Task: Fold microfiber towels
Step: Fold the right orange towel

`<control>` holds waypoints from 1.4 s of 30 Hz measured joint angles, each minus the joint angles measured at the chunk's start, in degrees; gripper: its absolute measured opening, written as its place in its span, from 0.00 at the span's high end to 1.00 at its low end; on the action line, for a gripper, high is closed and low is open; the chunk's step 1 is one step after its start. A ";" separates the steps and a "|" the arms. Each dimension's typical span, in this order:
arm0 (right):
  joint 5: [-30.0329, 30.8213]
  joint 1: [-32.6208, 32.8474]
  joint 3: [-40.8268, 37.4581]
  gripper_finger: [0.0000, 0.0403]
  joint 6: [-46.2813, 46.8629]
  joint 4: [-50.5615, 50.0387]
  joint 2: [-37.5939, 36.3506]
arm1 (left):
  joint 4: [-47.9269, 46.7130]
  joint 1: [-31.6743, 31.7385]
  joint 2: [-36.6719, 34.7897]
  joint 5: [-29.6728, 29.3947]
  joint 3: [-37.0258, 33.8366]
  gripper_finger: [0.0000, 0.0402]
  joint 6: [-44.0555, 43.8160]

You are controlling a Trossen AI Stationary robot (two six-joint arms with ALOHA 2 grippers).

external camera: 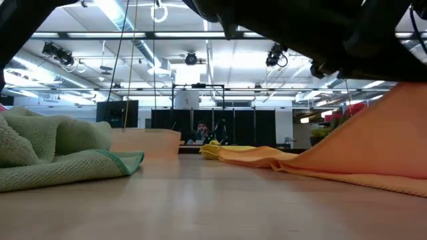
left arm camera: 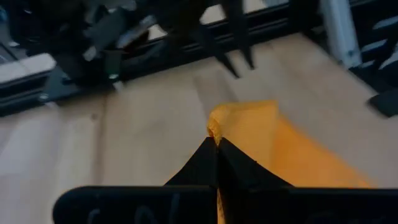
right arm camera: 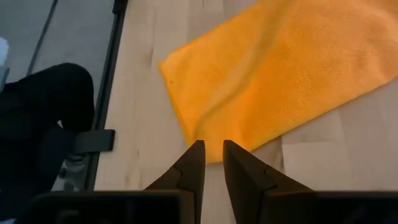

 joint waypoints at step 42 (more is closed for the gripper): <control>-0.40 1.28 0.00 0.84 0.87 -1.12 0.57 | 3.76 -9.12 13.54 4.13 9.75 0.98 -8.55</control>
